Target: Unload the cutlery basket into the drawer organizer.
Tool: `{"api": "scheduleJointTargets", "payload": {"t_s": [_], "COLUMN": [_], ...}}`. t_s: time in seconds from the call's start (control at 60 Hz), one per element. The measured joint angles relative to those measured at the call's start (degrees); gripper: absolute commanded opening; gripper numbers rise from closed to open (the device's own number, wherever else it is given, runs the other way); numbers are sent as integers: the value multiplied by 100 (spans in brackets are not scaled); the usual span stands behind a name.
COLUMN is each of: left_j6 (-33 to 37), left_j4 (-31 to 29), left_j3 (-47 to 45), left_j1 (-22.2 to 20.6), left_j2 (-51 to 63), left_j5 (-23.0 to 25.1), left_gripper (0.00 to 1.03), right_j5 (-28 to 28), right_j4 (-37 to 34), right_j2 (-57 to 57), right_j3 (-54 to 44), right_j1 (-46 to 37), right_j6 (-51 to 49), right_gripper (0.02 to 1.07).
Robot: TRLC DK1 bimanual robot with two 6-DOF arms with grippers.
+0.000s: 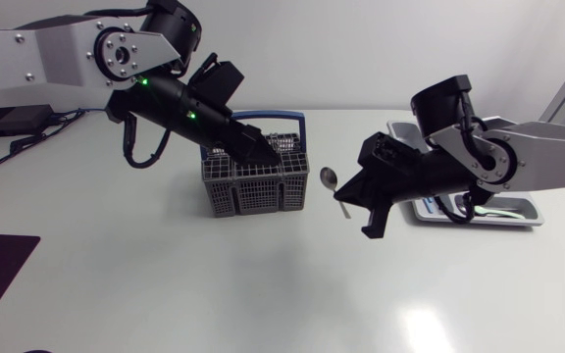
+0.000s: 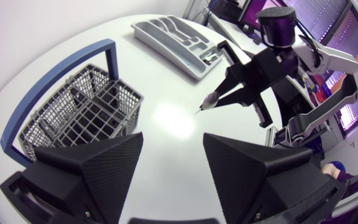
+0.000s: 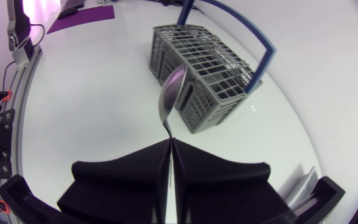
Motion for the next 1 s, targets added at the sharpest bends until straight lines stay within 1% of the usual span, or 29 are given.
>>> {"api": "scheduleJointTargets", "payload": {"t_s": [0.167,0.417,0.517,0.733,0.783,0.867,1.0], "left_j6": [-28,-98,-111,-219,-267,-304,-321], "left_j4": [55,271,308,332,334,348,345], "left_j3": [0,-136,-221,-271,-271,-306,-407], "left_j1": [33,70,118,297,334,361,363], "left_j2": [22,22,22,22,22,22,22], "left_j5": [-588,-1388,-1628,-1799,-1928,-2083,-2114], "left_gripper": [69,69,69,69,69,69,69], "right_j5": [407,560,730,1058,1152,1287,1414], "right_j4": [470,562,800,1401,1556,1956,2638], "right_j2": [0,0,-2,-2,-2,-2,184], "right_j3": [-44,-90,-175,-623,-732,-938,-1182], "right_j1": [-442,-1335,-1637,-2238,-2378,-2616,-3014], "right_j6": [-33,-358,-557,-1108,-1250,-1502,-1974], "right_gripper": [8,8,8,8,8,8,8]}}
